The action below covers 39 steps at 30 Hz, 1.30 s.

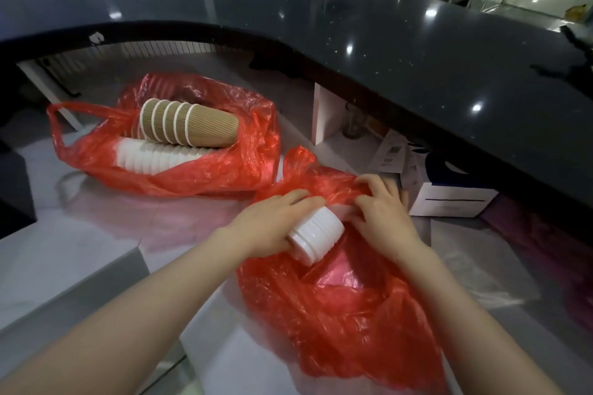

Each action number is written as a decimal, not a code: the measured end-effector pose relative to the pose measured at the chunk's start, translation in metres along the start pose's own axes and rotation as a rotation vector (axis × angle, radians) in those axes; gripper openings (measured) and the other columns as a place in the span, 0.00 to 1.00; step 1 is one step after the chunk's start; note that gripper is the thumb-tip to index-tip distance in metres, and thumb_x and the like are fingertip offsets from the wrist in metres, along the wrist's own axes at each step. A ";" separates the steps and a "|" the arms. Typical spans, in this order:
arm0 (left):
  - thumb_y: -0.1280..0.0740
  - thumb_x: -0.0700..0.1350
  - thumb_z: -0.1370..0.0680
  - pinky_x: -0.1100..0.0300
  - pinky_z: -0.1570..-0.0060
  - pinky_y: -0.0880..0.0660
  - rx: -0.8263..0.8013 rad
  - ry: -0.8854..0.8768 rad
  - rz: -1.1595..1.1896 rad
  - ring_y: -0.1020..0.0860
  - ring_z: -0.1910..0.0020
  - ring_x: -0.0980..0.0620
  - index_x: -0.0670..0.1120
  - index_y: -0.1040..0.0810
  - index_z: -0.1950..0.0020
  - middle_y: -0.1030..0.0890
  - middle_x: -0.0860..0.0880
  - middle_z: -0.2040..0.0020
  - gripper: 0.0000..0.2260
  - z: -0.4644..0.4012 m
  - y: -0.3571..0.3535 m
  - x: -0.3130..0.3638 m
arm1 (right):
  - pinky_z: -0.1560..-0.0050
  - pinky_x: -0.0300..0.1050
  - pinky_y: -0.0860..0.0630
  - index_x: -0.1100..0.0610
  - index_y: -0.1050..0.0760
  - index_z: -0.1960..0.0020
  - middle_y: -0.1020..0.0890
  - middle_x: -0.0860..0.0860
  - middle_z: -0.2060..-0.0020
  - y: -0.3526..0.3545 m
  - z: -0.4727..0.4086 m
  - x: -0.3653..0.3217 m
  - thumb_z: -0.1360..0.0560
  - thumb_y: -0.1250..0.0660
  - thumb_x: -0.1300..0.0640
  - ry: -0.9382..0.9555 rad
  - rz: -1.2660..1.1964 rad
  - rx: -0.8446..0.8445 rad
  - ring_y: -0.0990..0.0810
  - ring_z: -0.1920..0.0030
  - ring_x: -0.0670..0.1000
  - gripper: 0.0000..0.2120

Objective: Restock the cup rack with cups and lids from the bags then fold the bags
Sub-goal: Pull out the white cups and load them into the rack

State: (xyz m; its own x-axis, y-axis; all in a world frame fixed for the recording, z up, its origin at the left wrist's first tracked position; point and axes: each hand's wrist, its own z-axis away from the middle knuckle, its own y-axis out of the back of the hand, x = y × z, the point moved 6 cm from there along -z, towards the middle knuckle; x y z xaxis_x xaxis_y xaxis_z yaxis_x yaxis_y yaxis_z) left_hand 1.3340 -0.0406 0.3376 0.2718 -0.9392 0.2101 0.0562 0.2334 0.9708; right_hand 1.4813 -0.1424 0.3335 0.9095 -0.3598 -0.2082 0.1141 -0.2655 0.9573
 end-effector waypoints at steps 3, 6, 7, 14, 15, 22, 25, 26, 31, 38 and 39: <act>0.27 0.49 0.30 0.54 0.34 0.33 0.028 -0.051 -0.022 0.34 0.30 0.49 0.65 0.62 0.26 0.50 0.56 0.22 0.49 0.011 -0.002 -0.002 | 0.36 0.54 0.37 0.56 0.24 0.60 0.32 0.46 0.34 0.009 -0.006 0.001 0.27 0.30 0.50 0.000 -0.254 -0.130 0.36 0.35 0.52 0.09; 0.28 0.46 0.30 0.53 0.34 0.33 0.069 -0.075 0.024 0.36 0.28 0.49 0.66 0.68 0.29 0.54 0.56 0.21 0.51 0.019 -0.003 -0.002 | 0.38 0.36 0.35 0.57 0.21 0.57 0.29 0.46 0.36 0.018 -0.005 -0.002 0.26 0.29 0.55 -0.021 -0.587 -0.264 0.29 0.39 0.41 0.06; 0.28 0.46 0.30 0.53 0.33 0.33 0.084 -0.074 0.031 0.37 0.27 0.49 0.65 0.68 0.29 0.55 0.55 0.21 0.51 0.021 -0.004 -0.002 | 0.39 0.32 0.36 0.58 0.20 0.56 0.28 0.47 0.37 0.020 -0.003 -0.003 0.26 0.29 0.57 -0.039 -0.673 -0.286 0.29 0.40 0.38 0.04; 0.25 0.50 0.32 0.53 0.30 0.37 0.109 -0.018 0.156 0.42 0.24 0.50 0.65 0.68 0.29 0.53 0.53 0.21 0.54 0.027 -0.013 -0.002 | 0.32 0.45 0.35 0.61 0.19 0.58 0.28 0.48 0.38 0.002 0.018 -0.010 0.27 0.29 0.62 -0.171 -0.920 -0.331 0.30 0.35 0.43 0.03; 0.24 0.50 0.33 0.53 0.30 0.37 0.101 -0.001 0.162 0.42 0.24 0.50 0.66 0.69 0.29 0.52 0.53 0.21 0.55 0.028 -0.013 -0.002 | 0.32 0.47 0.35 0.61 0.20 0.58 0.28 0.49 0.38 -0.002 0.020 -0.011 0.27 0.29 0.63 -0.176 -0.905 -0.329 0.30 0.34 0.44 0.02; 0.19 0.50 0.47 0.47 0.49 0.27 0.570 0.328 -0.136 0.28 0.45 0.43 0.47 0.27 0.34 0.23 0.44 0.43 0.42 0.057 0.018 0.001 | 0.30 0.48 0.36 0.57 0.19 0.59 0.29 0.47 0.36 0.003 0.027 -0.008 0.29 0.27 0.62 -0.193 -0.895 -0.261 0.31 0.34 0.42 0.02; 0.20 0.49 0.40 0.53 0.60 0.35 0.519 0.403 -0.049 0.26 0.58 0.44 0.48 0.27 0.52 0.26 0.52 0.61 0.23 0.060 0.008 -0.002 | 0.31 0.48 0.35 0.53 0.19 0.60 0.29 0.46 0.36 0.006 0.031 -0.010 0.29 0.27 0.62 -0.217 -0.912 -0.215 0.31 0.37 0.37 0.05; 0.22 0.50 0.37 0.54 0.59 0.37 0.471 0.419 -0.014 0.27 0.58 0.45 0.49 0.27 0.54 0.26 0.54 0.63 0.18 0.061 0.004 -0.003 | 0.31 0.48 0.35 0.51 0.19 0.60 0.29 0.46 0.37 0.007 0.032 -0.012 0.29 0.27 0.61 -0.222 -0.908 -0.190 0.31 0.37 0.37 0.06; 0.34 0.61 0.27 0.54 0.51 0.42 0.384 0.489 0.022 0.28 0.45 0.51 0.58 0.18 0.47 0.18 0.56 0.52 0.13 0.068 0.000 -0.009 | 0.32 0.49 0.35 0.49 0.17 0.58 0.28 0.41 0.38 0.015 0.038 -0.018 0.28 0.27 0.58 -0.227 -0.897 -0.066 0.30 0.36 0.41 0.04; 0.42 0.57 0.20 0.52 0.33 0.56 0.508 0.404 0.186 0.46 0.24 0.53 0.56 0.25 0.34 0.24 0.58 0.35 0.17 0.077 0.036 0.005 | 0.32 0.54 0.32 0.50 0.17 0.61 0.29 0.40 0.36 0.049 0.037 -0.029 0.28 0.27 0.58 -0.221 -1.049 0.080 0.31 0.35 0.38 0.05; 0.45 0.56 0.20 0.49 0.30 0.59 0.505 0.372 0.227 0.50 0.23 0.54 0.55 0.31 0.28 0.30 0.58 0.30 0.20 0.076 0.041 0.009 | 0.31 0.53 0.34 0.48 0.17 0.62 0.30 0.39 0.35 0.057 0.035 -0.033 0.28 0.27 0.57 -0.201 -1.019 0.112 0.32 0.33 0.39 0.05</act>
State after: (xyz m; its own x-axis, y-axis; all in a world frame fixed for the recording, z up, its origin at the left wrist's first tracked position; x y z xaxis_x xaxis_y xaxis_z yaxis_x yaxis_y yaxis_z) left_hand 1.2656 -0.0583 0.3885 0.5422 -0.7097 0.4498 -0.4737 0.1839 0.8613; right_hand 1.4434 -0.1773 0.3879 0.3189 -0.0586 -0.9460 0.7425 -0.6050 0.2877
